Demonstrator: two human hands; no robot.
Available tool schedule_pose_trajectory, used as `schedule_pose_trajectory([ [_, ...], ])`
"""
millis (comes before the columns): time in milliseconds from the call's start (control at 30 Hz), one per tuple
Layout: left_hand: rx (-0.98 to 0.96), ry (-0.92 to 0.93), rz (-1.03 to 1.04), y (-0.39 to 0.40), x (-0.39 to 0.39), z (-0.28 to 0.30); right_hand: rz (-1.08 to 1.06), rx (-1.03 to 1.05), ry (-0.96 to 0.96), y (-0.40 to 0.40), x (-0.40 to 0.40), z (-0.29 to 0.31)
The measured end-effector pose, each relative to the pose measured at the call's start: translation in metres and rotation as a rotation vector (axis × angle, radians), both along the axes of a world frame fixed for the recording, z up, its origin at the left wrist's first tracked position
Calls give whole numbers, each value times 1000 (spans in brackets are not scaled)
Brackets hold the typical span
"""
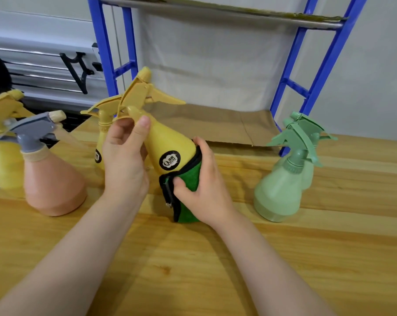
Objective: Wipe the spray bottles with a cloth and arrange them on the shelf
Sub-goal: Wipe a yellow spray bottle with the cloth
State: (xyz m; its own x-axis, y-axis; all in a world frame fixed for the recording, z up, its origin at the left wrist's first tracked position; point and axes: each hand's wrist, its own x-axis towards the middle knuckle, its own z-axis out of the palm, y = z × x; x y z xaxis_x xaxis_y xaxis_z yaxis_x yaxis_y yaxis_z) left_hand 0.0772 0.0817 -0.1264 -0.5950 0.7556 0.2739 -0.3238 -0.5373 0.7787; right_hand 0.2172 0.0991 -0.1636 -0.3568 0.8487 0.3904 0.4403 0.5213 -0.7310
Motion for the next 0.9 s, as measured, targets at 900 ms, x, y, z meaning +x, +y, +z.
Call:
schedule_pose_trajectory([
  [900,18,325,-410,0,17,-12,-203,-45,284,3,5,13],
])
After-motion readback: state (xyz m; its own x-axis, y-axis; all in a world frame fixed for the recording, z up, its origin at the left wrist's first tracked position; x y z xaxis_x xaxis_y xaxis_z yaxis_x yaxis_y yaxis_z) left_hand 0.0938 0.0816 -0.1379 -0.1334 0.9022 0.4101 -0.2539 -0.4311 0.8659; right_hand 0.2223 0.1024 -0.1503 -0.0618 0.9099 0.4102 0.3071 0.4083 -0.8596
